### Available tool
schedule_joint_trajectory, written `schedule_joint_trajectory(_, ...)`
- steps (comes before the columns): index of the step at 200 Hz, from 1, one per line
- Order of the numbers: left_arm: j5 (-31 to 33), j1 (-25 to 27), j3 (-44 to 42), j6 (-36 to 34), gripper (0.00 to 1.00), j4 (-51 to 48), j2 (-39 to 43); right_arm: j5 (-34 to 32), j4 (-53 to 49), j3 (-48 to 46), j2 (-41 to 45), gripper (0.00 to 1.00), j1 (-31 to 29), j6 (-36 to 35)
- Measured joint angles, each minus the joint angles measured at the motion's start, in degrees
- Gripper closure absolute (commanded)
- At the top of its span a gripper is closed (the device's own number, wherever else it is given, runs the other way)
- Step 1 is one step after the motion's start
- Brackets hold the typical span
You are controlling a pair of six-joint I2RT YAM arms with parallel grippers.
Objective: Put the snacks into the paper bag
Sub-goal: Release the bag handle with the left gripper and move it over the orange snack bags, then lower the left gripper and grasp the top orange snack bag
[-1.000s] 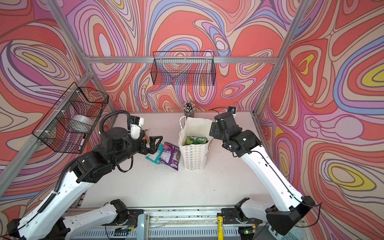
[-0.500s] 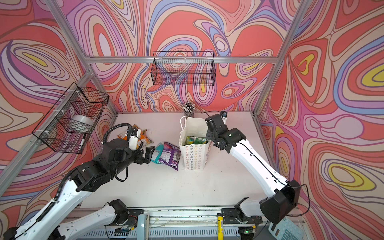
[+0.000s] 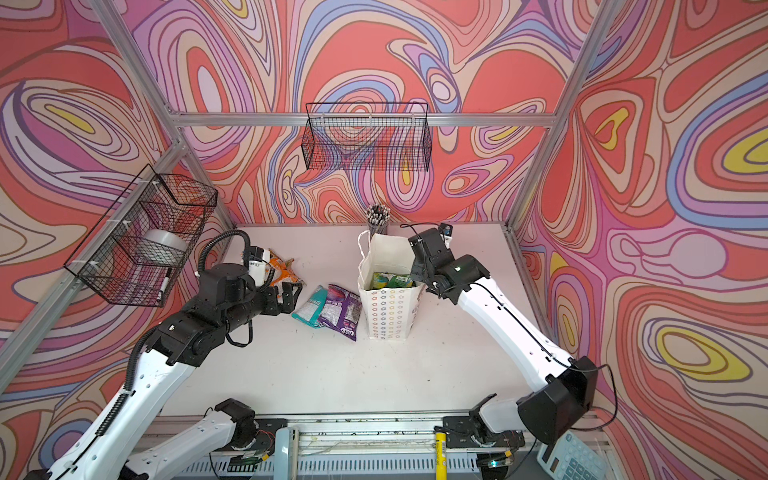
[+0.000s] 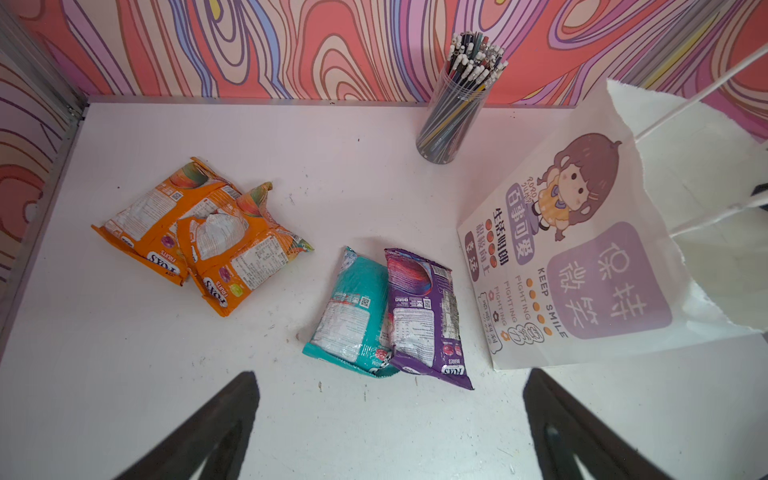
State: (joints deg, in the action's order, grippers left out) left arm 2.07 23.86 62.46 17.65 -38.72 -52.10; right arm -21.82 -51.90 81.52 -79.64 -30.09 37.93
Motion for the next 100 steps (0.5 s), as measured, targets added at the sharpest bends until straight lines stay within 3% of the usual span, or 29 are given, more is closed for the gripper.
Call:
schedule_joint_trajectory(65, 3.5, -1.2, -0.4, 6.8, 0.00, -1.5, -6.7, 2.0, 1.4, 0.4, -0.7, 1.00, 0.0, -6.1)
schedule_joint_trajectory(100, 0.8, -9.6, -0.1, 13.6, 0.00, -2.3, -16.0, 4.0, 2.3, 1.0, -1.2, 1.00, 0.0, -10.9)
